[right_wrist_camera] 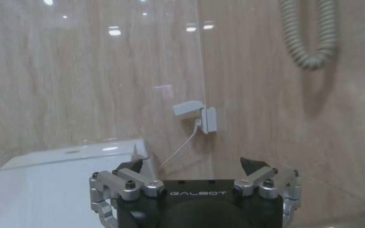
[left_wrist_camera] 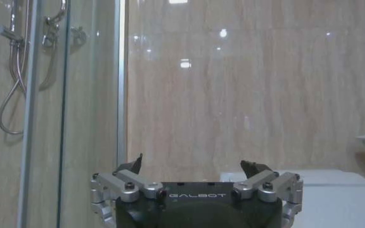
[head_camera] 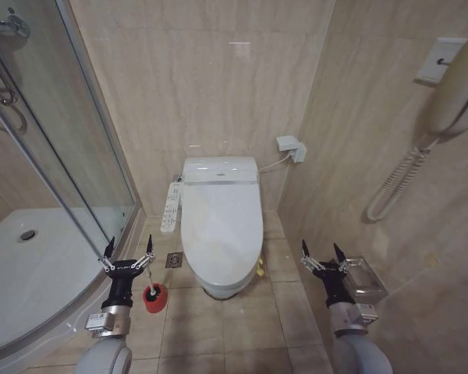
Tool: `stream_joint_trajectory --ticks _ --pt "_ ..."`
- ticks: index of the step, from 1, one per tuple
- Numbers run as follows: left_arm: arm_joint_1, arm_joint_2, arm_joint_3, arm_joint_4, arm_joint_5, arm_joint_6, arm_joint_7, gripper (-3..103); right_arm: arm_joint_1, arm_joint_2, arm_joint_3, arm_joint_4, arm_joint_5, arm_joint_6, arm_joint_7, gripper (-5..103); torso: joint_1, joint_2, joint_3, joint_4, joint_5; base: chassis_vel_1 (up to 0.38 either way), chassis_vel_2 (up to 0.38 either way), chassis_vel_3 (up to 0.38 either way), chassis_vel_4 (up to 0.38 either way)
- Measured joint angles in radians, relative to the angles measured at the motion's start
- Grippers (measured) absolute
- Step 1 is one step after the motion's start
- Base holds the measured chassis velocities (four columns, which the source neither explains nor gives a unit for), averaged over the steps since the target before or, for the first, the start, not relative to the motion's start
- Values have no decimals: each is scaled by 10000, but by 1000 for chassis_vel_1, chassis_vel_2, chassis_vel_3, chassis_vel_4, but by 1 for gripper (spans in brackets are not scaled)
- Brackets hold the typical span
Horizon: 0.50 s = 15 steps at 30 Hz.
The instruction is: Open the toilet lid, clean the toilet bowl with a toilet brush, close the toilet lid, and flush.
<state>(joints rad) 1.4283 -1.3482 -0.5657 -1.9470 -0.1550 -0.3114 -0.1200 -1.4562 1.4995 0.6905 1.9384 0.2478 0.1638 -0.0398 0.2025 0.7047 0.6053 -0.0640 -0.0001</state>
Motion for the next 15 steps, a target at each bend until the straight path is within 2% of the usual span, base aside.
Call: stream_joint_trajectory --ticks 8,15 --pt "-3 1 0 0 0 0 -1 100 63 -14 103 -60 -41 28 62 100 11 -4 4 1 0 -68 98 100 -85" --pt "2 1 -1 0 0 0 -1 100 43 -6 140 -264 -87 99 283 100 -1 -1 -1 0 1 0 0 0 0"
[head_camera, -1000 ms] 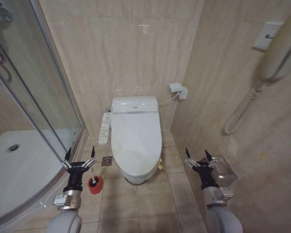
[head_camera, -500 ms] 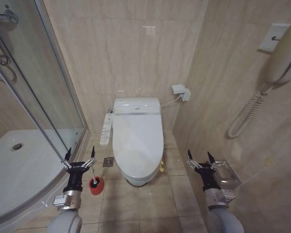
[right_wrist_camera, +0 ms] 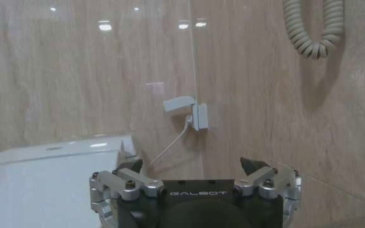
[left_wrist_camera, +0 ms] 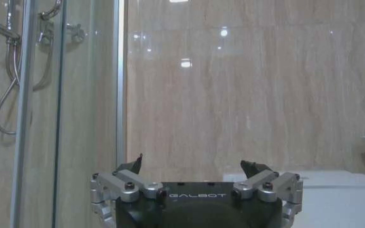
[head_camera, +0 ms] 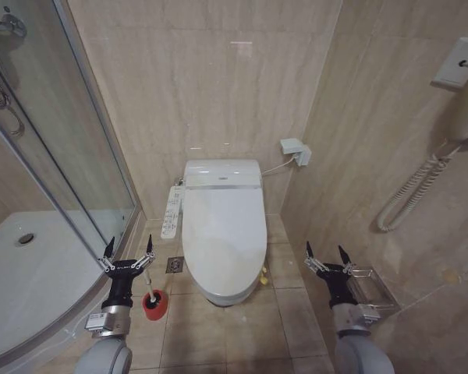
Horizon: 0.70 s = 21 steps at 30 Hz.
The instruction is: Open the toilet lid, clean the toilet bowl with a toilet brush, close the toilet lid, and flush.
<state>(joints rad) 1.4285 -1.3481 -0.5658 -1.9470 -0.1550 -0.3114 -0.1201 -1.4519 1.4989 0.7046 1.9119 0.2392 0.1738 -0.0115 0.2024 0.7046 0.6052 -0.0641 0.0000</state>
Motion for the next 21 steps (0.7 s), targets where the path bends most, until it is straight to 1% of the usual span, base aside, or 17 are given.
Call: stream_joint_trajectory --ticks 2,6,7,10,15,21 --pt "-1 0 0 0 0 0 0 100 2 6 -12 -34 1 51 11 100 0 0 0 -1 0 -19 24 26 -11" --pt "-2 0 -1 0 0 0 0 100 10 17 -61 -95 -20 195 10 100 7 -2 3 4 0 -80 74 85 -88" --pt "-5 1 0 0 0 0 0 100 8 17 -66 -106 -61 229 3 100 11 -2 4 0 -1 -118 95 84 -110" --pt "-5 0 0 0 0 0 0 100 -6 17 -105 -108 -198 242 -19 100 12 -3 4 1 -1 -72 39 69 -68" --pt "-2 0 0 0 0 0 0 100 -52 35 -210 -97 -440 199 -29 100 4 -1 1 -2 0 0 0 0 0" --pt "-1 0 0 0 0 0 0 100 -157 12 -380 -76 -592 137 62 100 3 -1 1 2 -1 26 -8 -13 11"
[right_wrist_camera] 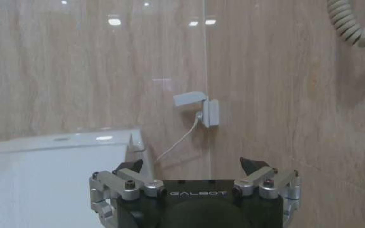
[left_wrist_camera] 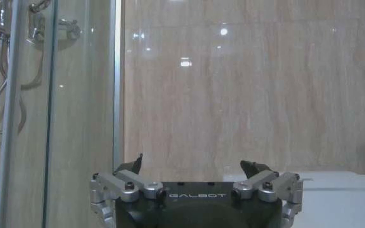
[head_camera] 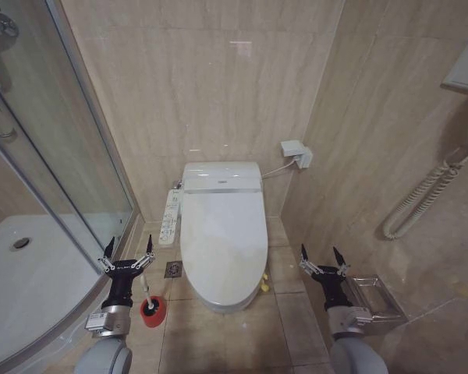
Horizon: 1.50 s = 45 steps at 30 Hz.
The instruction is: Open the toilet lid, clean the toilet bowl with a toilet brush, close the toilet lid, and flush.
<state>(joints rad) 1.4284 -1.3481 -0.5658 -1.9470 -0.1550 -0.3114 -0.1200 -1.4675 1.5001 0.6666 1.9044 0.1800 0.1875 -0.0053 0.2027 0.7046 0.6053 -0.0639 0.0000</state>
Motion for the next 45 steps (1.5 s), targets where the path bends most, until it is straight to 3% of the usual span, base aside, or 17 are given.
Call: stream_joint_trajectory --ticks 15,23,45 --pt "-1 0 0 0 0 0 0 100 -274 -108 -1544 -1701 -786 141 581 100 2 0 1 -2 0 0 0 0 0" --pt "-1 0 0 0 0 0 0 100 265 -34 -1649 -3241 -1097 337 648 100 3 -1 1 -1 1 0 0 0 0" --pt "-1 0 0 0 0 0 0 100 788 -9 -1822 -4534 -1421 574 554 100 3 -1 1 -1 1 0 0 0 0"
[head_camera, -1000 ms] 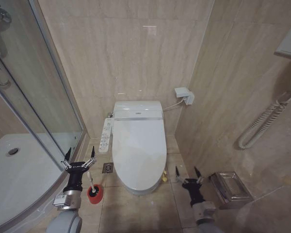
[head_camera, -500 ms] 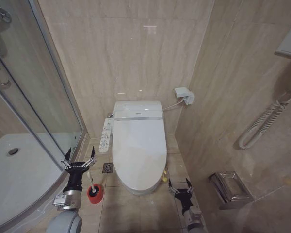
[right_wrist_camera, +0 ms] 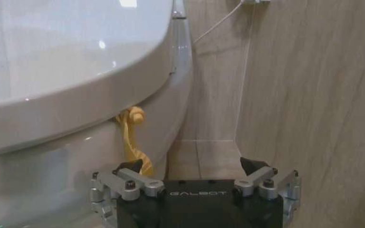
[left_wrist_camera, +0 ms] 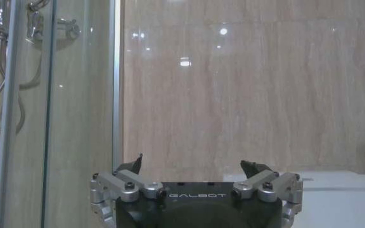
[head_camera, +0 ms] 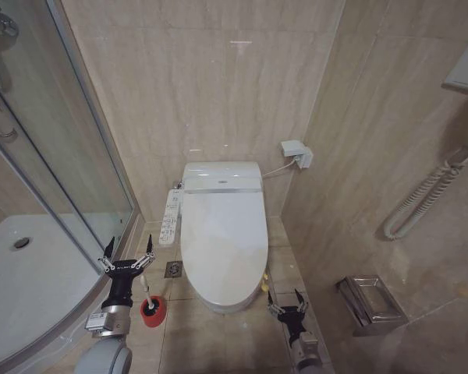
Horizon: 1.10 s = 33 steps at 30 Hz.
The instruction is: Open the toilet lid, clean the toilet bowl with a toilet brush, close the toilet lid, and flush.
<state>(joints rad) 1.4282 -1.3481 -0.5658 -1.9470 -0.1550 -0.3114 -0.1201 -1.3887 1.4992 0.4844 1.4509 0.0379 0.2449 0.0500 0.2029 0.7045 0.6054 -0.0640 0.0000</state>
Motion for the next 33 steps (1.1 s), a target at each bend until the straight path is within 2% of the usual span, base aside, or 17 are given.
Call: stream_joint_trajectory --ticks 17,26,33 --pt "0 0 0 0 0 0 0 100 1046 440 136 -1248 -201 178 35 100 0 0 0 1 -1 0 0 0 0" --pt "0 0 0 0 0 0 0 100 64 -64 198 -148 -41 135 125 100 0 0 0 -3 0 0 0 0 0" --pt "0 0 0 0 0 0 0 100 -250 -27 145 438 56 140 123 100 0 0 0 -1 -1 0 0 0 0"
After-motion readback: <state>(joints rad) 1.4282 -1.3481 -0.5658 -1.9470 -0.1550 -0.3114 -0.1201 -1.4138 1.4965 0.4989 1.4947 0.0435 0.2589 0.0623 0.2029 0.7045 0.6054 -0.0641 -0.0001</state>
